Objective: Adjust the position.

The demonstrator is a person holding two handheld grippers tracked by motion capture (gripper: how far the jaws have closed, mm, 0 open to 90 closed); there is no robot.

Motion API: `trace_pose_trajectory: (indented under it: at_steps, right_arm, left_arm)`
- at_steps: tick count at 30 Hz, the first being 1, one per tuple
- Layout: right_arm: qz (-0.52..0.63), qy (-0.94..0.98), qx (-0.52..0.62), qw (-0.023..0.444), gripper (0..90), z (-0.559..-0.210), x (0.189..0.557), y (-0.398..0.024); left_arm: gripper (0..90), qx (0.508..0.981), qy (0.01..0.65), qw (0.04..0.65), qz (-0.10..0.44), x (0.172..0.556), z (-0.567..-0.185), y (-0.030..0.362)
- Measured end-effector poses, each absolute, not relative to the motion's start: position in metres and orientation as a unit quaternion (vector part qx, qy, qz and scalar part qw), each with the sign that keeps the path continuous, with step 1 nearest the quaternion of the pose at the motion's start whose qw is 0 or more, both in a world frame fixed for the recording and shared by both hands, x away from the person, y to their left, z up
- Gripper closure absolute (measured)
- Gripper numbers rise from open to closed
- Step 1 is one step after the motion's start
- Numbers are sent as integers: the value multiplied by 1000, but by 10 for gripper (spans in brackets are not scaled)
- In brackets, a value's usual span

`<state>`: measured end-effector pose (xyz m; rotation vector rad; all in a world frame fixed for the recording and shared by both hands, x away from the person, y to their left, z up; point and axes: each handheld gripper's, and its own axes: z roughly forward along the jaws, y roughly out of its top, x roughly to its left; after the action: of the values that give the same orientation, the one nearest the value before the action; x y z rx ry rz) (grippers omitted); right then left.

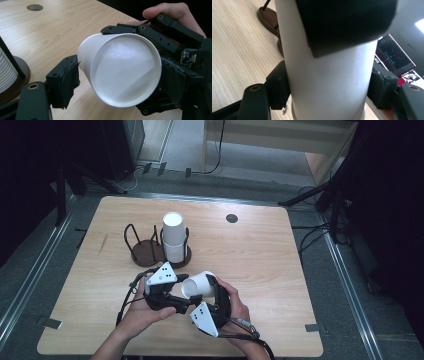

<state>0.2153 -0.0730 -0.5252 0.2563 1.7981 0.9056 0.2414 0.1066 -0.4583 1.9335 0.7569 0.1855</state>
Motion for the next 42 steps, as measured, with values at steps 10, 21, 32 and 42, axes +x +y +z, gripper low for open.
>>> trace_pose_trajectory:
  at_steps: [10, 21, 32, 42]
  right_arm:
    - [381, 753, 102, 526, 296, -525, 214, -72]
    - [385, 753, 101, 524, 291, -525, 214, -73]
    - [380, 751, 105, 530, 224, -527, 215, -72]
    - [389, 751, 119, 520, 119, -522, 216, -76]
  left_arm:
    - [248, 808, 316, 491, 76, 241, -459, 104]
    - [303, 813, 325, 473, 102, 237, -454, 101]
    - [349, 812, 323, 474, 108, 237, -455, 102]
    - [353, 791, 345, 495, 98, 243, -457, 111]
